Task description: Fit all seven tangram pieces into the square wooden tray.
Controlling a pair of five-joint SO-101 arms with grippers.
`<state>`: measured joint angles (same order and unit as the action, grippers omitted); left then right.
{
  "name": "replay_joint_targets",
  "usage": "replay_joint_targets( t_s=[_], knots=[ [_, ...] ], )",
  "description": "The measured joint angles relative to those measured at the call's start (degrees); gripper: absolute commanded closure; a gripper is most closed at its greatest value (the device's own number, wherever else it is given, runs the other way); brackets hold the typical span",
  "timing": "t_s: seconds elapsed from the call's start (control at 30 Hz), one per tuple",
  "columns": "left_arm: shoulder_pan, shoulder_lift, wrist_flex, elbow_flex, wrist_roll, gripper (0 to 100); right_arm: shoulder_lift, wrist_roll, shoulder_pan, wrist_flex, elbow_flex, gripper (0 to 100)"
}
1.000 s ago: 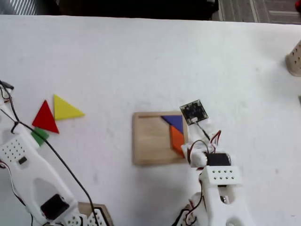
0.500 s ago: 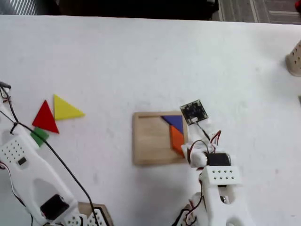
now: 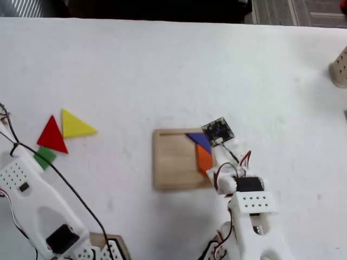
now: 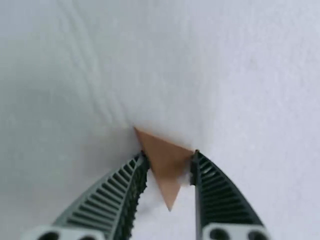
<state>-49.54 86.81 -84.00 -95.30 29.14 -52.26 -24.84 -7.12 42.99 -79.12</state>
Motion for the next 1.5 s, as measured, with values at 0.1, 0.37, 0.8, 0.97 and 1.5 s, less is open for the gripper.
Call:
replay_joint_targets(
  t_s=[0.1,0.37,0.8,0.97,1.5],
  knots=[
    [0.0,-0.1,-3.0,-0.2,0.0,87,0.0,-0.2,0.0,0.0,0.0,97.8],
    [0.6,-1.8,-14.9,-0.7,-6.9,87,0.0,-0.4,-0.4,0.0,0.0,97.8],
    [1.9,-3.0,-16.3,-0.4,-14.3,87,0.0,-0.5,-0.3,0.0,0.0,97.8],
    [4.0,-8.4,-17.3,8.0,-17.6,86,0.0,-0.5,-0.3,0.0,0.0,97.8],
    [11.3,-46.3,-12.4,67.2,-21.8,86,0.0,-0.5,-0.4,-1.1,-0.3,97.8]
  ],
)
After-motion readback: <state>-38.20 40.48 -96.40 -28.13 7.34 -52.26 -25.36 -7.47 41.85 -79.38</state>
